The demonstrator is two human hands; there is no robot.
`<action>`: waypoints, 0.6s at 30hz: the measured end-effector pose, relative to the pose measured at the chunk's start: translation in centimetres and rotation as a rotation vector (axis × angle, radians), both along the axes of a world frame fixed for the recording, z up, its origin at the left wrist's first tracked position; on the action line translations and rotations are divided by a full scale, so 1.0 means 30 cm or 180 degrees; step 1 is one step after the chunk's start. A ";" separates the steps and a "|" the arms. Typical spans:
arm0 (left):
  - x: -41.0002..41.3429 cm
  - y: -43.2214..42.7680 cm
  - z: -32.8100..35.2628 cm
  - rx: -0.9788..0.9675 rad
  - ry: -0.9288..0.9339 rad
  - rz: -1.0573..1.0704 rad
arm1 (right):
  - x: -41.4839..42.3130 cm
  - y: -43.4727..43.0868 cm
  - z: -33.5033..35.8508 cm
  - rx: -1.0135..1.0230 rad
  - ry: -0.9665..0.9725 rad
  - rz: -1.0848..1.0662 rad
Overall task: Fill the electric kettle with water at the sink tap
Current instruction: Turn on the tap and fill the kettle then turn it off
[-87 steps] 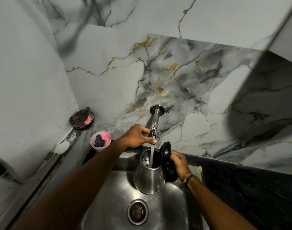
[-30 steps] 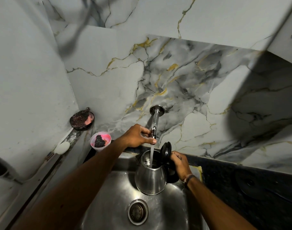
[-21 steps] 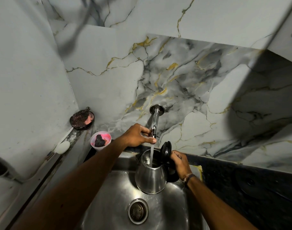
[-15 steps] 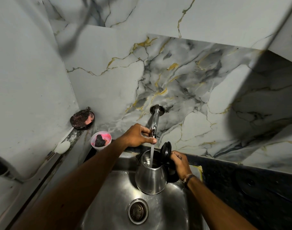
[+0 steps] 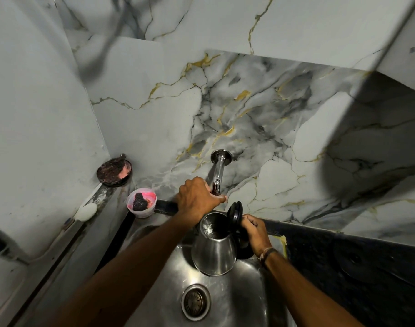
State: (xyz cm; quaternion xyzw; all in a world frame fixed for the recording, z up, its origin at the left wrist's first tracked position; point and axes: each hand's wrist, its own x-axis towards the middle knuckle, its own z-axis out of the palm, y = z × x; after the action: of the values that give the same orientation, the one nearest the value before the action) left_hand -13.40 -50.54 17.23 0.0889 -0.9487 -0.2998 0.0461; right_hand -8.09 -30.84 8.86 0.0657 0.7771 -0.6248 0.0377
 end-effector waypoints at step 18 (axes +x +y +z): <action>0.300 -0.181 -0.429 0.1812 -0.1088 -0.1131 | 0.028 0.007 0.010 -0.0141 0.0125 0.0050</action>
State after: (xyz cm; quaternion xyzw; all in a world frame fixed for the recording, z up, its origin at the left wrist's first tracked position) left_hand -4.40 -55.96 4.37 -0.0191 -0.8220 -0.5357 -0.1921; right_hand -7.25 -30.62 9.16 0.0466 0.7642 -0.6426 0.0288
